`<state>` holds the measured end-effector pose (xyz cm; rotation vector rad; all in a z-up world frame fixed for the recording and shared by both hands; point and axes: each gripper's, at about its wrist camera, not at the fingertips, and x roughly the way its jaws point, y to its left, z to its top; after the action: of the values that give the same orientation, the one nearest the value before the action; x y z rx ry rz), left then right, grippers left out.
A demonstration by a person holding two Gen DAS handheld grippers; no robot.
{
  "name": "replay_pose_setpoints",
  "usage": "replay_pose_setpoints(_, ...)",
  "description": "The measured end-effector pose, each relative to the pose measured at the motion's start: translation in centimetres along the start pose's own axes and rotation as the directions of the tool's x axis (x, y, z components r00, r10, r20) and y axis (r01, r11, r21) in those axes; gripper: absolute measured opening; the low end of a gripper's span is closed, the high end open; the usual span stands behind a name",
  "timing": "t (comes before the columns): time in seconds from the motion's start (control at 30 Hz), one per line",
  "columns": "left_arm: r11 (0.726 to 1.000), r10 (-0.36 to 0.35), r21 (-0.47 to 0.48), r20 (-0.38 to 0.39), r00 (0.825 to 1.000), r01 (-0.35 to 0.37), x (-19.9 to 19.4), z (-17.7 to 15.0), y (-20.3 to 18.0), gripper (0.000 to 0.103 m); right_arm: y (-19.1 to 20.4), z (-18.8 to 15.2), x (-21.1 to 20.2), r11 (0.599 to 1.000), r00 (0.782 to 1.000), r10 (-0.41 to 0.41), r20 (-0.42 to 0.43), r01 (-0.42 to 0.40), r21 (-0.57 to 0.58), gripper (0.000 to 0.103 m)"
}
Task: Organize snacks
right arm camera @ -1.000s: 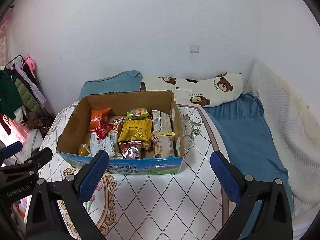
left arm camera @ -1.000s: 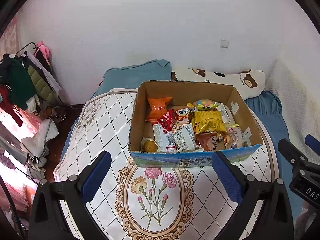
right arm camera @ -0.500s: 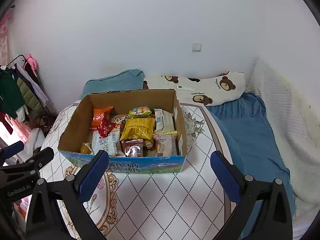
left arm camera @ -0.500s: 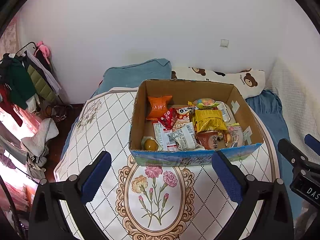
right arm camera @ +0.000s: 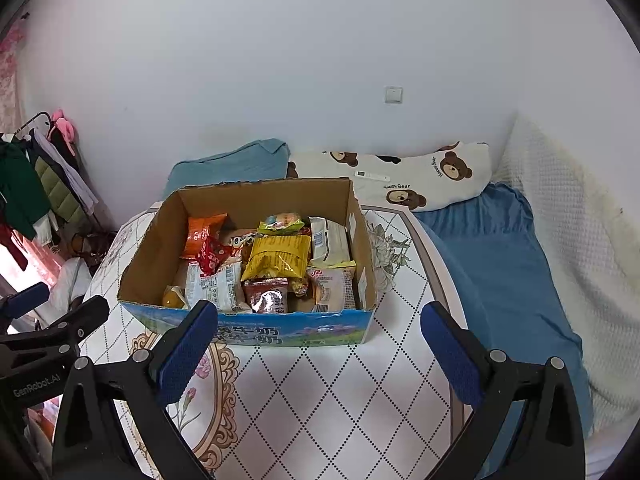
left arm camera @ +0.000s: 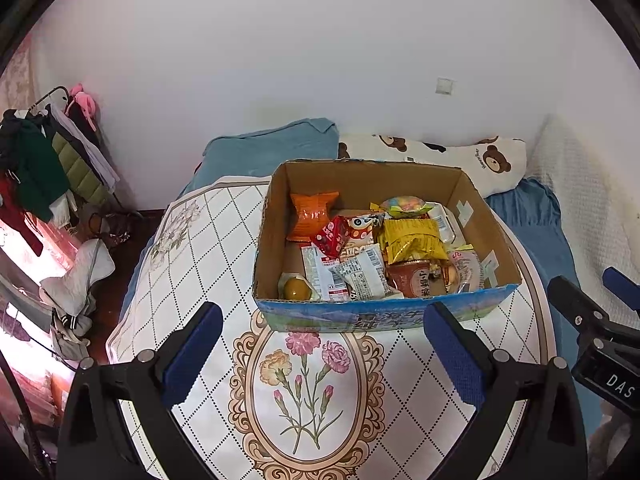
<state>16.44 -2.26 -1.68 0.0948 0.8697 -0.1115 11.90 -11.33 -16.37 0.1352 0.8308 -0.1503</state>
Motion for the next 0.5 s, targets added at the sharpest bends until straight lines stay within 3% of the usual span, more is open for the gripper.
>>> replay_pose_setpoints(0.5, 1.0, -0.013, 0.016, -0.011, 1.0, 0.013, -0.01, -0.2, -0.34, 0.103, -0.15, -0.58, 0.39, 1.0, 1.0, 0.007, -0.015, -0.007, 0.008, 0.103)
